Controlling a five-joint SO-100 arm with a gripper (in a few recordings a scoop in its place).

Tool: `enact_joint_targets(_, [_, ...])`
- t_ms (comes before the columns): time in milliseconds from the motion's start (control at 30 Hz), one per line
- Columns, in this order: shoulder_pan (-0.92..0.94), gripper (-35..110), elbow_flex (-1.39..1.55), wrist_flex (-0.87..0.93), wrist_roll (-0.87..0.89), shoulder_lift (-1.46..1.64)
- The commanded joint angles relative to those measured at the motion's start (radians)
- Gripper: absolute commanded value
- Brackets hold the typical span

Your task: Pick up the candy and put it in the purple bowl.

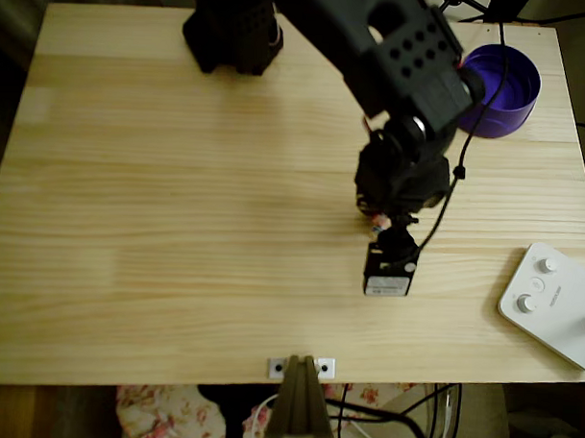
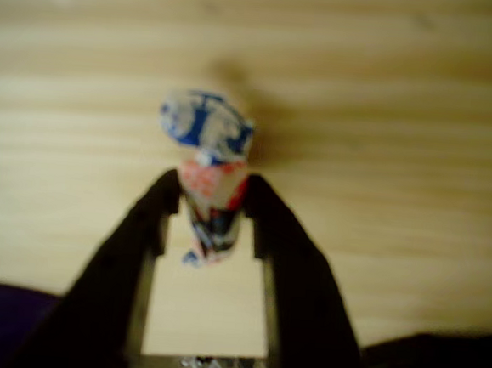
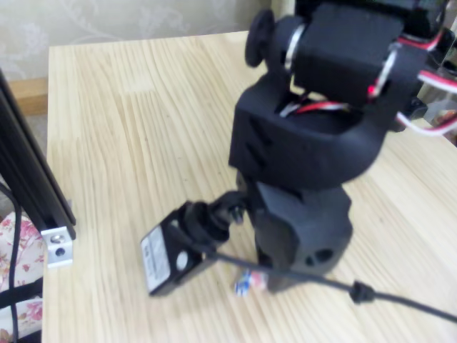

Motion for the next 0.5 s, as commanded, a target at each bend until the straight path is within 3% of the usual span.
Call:
enact_joint_targets(0, [-0.005,0,0.02,0.032,-0.04,0.241])
enact_joint_targets(200, [-0.1,0,0.132,-0.028,-0.184,0.503])
enact_joint_targets(467, [-0.393,0,0.311,-0.181,-0.344,0.773])
